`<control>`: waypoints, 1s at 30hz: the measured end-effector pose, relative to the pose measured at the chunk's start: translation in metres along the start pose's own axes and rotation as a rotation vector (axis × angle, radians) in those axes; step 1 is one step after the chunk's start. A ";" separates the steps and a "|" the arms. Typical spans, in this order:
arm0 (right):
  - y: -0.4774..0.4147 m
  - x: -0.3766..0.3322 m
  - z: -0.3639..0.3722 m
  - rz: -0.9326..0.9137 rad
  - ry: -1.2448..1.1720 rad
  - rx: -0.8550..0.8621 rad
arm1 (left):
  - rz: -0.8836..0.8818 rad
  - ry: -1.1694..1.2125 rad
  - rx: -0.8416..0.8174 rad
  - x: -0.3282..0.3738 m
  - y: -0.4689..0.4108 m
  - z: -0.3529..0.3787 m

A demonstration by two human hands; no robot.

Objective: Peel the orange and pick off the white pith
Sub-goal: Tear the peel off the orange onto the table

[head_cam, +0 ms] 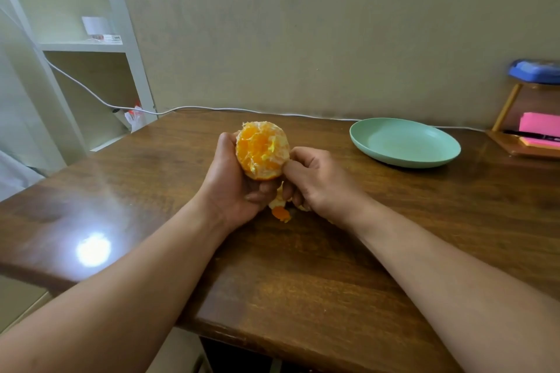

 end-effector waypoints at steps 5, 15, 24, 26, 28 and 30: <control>-0.004 0.007 0.002 -0.016 -0.175 -0.032 | -0.014 0.126 -0.080 -0.001 -0.003 -0.003; -0.003 0.002 -0.001 -0.018 -0.468 -0.174 | -0.061 0.316 -0.312 0.003 0.002 -0.004; -0.005 0.001 -0.021 -0.152 0.346 0.182 | -0.007 0.322 0.053 0.003 0.000 -0.013; -0.003 -0.003 -0.019 -0.161 0.325 0.189 | 0.009 0.276 0.116 0.003 0.002 -0.012; -0.002 -0.002 -0.011 -0.098 0.253 0.108 | 0.019 0.222 0.139 0.003 0.003 -0.011; -0.002 0.000 -0.003 -0.056 0.196 0.036 | 0.022 0.164 0.137 0.003 0.002 -0.008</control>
Point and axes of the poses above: each hand's wrist, its own y-axis away from the middle knuckle, its own z-axis out of the palm, x = y × z, the point moved 5 cm from there along -y, towards the middle knuckle, and after that the axes turned 6 degrees about -z, right-handed, at the moved point
